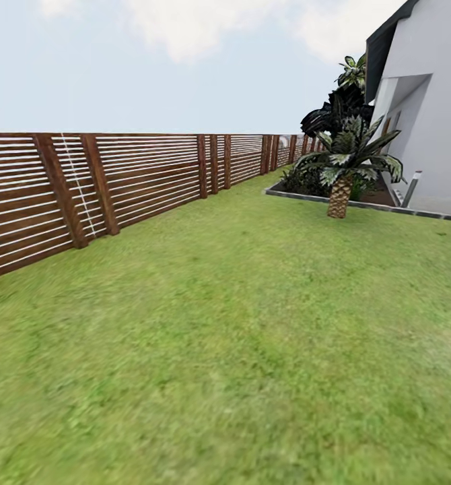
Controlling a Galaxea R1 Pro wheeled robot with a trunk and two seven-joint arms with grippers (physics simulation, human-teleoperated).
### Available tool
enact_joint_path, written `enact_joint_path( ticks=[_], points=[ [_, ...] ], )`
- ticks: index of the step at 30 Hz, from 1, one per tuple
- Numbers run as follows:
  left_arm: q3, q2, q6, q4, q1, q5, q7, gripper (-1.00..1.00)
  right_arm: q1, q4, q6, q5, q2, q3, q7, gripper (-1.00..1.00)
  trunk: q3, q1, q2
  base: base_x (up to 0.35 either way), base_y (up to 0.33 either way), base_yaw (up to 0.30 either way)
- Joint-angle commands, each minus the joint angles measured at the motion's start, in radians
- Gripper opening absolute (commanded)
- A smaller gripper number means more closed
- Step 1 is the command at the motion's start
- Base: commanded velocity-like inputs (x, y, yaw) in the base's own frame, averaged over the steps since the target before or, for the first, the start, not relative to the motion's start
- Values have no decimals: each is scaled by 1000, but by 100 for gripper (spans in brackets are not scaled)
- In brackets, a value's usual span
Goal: Take the three Easter eggs out of the wicker basket on the lawn in the garden, then place them on the lawn next to a single tree (choose any tree) so that all three eggs are next to the same tree and none are left in the basket.
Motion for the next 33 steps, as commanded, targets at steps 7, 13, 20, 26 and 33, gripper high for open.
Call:
enact_joint_path(
  ticks=[7, 13, 20, 26, 33],
  points=[
    [0, 0, 0, -1, 0, 0, 0, 100, 0, 0, 0, 0, 0, 0, 0, 100, 21, -26, 49, 325, 0, 0],
    [0, 0, 0, -1, 0, 0, 0, 100, 0, 0, 0, 0, 0, 0, 0, 100, 40, -49, 91, 325, 0, 0],
    [0, 0, 0, -1, 0, 0, 0, 100, 0, 0, 0, 0, 0, 0, 0, 100, 62, -76, 140, 325, 0, 0],
    [0, 0, 0, -1, 0, 0, -1, 100, 0, 0, 0, 0, 0, 0, 0, 100, 81, -99, 182, 325, 0, 0],
    [0, 0, 0, -1, 0, 0, 0, 100, 0, 0, 0, 0, 0, 0, 0, 100, 103, -126, 231, 325, 0, 0]
  ],
)
